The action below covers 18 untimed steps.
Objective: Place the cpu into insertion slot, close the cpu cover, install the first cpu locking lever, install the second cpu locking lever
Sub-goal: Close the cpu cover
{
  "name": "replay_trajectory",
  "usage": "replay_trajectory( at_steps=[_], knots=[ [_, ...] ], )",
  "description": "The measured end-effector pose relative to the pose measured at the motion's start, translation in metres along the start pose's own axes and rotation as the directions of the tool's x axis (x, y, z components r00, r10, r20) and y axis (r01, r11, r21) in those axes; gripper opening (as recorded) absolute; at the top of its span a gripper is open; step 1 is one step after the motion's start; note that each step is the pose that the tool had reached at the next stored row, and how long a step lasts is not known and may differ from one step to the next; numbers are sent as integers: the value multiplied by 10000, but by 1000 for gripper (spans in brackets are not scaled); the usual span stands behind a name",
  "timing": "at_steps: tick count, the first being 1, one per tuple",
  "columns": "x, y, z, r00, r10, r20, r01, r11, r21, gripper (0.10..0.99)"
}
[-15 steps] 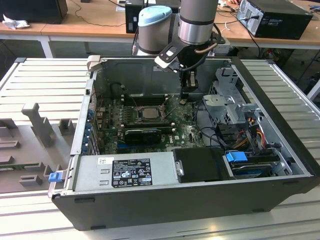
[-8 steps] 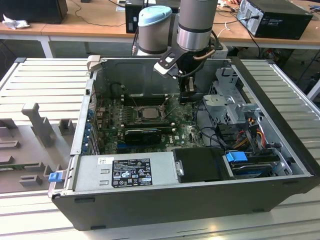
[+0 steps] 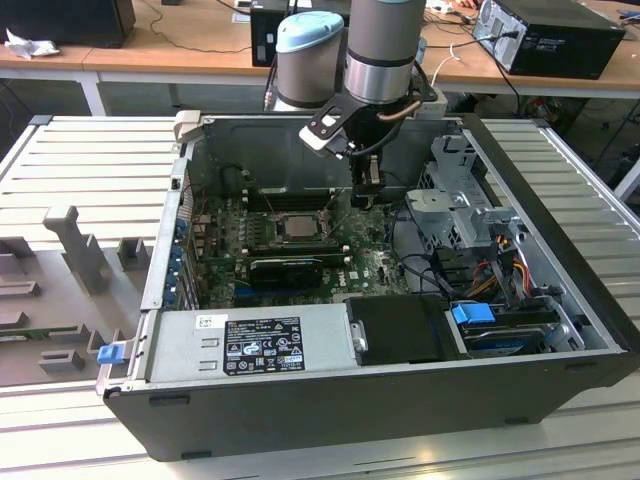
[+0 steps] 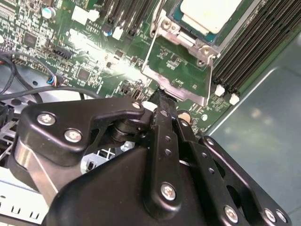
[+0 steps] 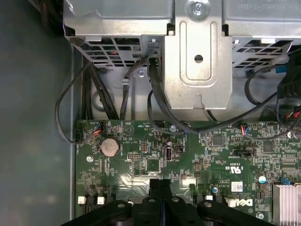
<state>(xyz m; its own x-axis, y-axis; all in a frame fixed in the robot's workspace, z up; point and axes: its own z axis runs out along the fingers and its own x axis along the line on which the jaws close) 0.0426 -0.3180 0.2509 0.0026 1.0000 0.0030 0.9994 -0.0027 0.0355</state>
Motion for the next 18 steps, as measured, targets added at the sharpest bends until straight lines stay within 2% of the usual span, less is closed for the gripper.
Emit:
replay_trajectory(
  at_steps=[18],
  knots=[
    [-2, -76, -3, 10000, 0, 0, 0, 10000, 0, 106]
  ],
)
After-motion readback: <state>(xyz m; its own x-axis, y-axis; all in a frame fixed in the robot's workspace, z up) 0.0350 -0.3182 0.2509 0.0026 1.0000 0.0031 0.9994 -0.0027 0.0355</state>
